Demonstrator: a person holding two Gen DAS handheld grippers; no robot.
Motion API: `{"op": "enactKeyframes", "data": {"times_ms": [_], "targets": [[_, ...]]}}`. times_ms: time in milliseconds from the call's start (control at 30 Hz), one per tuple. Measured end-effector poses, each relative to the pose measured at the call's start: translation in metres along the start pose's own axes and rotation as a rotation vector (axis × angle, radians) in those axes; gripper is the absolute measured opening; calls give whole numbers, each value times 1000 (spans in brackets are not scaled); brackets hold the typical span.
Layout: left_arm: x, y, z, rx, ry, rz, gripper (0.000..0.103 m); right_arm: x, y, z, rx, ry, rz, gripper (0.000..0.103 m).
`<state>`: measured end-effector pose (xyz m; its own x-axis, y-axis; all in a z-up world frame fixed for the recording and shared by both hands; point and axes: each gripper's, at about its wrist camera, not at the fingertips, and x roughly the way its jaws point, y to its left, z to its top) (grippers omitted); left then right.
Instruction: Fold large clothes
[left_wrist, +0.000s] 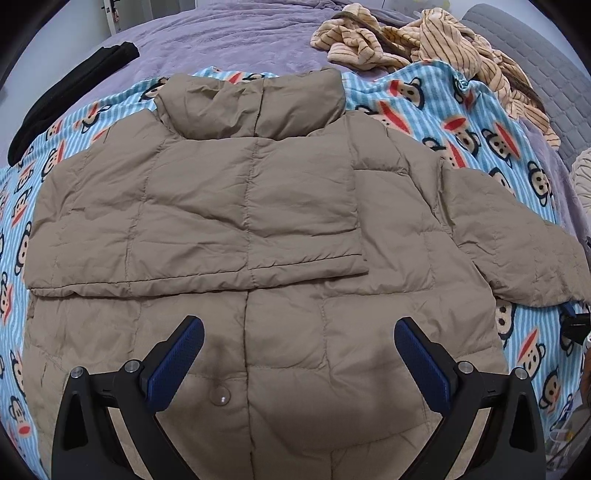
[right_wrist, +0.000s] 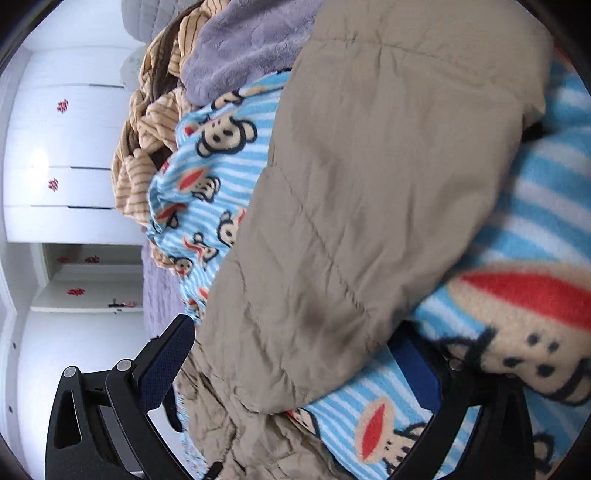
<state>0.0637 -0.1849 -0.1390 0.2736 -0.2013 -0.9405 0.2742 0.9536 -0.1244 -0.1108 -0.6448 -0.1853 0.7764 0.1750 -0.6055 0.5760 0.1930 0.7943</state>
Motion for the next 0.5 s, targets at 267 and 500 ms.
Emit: {"op": "enactKeyframes", "data": {"times_ms": [267,500], "targets": [[-10,-4,8,-33,-35,-7,103,-15,10,35,31,-39,47,74],[-22,30,19,-72,-99,42,103,1,11,44,89,-3,48,10]]}}
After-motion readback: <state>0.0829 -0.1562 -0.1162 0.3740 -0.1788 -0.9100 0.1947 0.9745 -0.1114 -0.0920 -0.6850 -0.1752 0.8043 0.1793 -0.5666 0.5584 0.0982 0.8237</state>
